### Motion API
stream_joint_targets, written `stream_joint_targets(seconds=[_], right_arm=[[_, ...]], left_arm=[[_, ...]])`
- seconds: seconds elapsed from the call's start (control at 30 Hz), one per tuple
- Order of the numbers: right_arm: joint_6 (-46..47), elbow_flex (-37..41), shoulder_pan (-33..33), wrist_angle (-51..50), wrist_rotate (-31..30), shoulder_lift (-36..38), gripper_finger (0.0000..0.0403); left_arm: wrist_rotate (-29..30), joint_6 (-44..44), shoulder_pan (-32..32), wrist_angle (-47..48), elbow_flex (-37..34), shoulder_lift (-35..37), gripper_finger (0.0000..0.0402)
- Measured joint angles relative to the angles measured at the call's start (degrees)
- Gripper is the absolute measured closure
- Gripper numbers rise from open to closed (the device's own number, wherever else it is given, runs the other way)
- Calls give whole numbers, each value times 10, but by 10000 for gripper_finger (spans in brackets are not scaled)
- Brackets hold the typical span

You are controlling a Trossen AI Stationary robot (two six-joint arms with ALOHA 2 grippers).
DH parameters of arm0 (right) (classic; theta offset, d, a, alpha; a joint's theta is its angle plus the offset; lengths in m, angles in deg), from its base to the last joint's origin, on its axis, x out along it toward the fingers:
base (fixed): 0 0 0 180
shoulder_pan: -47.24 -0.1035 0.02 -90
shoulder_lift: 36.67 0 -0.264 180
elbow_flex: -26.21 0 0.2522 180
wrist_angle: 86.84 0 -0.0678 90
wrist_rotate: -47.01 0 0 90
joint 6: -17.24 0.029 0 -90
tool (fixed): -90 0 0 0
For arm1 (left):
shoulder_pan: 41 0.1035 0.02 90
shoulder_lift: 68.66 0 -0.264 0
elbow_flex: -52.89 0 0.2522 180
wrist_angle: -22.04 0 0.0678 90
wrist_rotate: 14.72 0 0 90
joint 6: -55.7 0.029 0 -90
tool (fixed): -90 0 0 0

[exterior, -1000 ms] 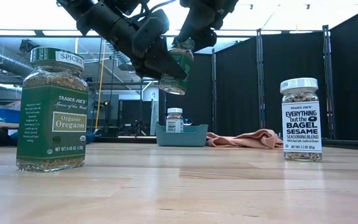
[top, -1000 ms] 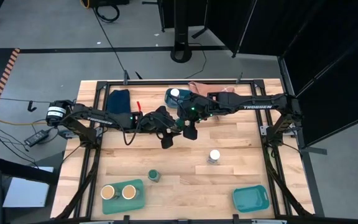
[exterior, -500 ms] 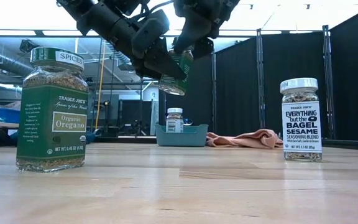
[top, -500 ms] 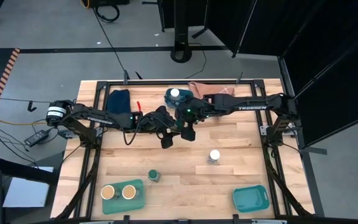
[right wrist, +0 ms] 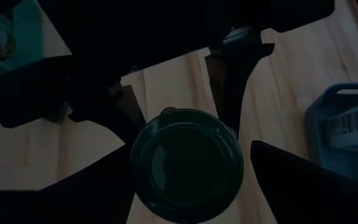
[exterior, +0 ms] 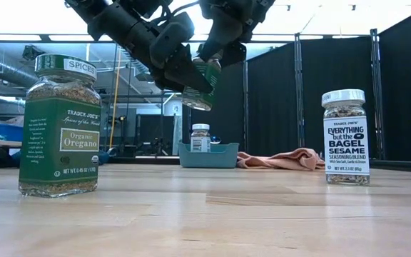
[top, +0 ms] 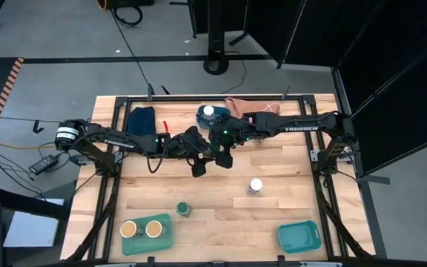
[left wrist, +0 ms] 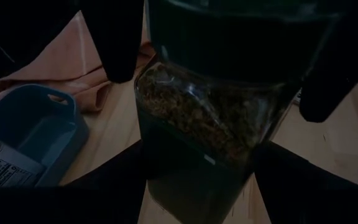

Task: Sort spices by type
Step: Put the top green seasoning bottle into the green bin

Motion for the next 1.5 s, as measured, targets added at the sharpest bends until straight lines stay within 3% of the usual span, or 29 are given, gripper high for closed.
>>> stream_joint_targets(seconds=[0.17,0.37,0.73,1.17,1.5], right_arm=[[2,0,0,7,3,0,117],[-2,0,0,-5,0,0,194],[-17,-2,-3,-24,-8,0,195],[-22,1,-5,-21,-21,-2,195],[-39,1,4,-47,-20,25,195]], left_arm=[[-1,0,0,1,0,-2,152],[2,-6,1,6,0,-2,152],[3,0,0,6,0,-3,147],[-20,-4,0,16,1,-2,58],[-20,-6,0,47,1,7,50]])
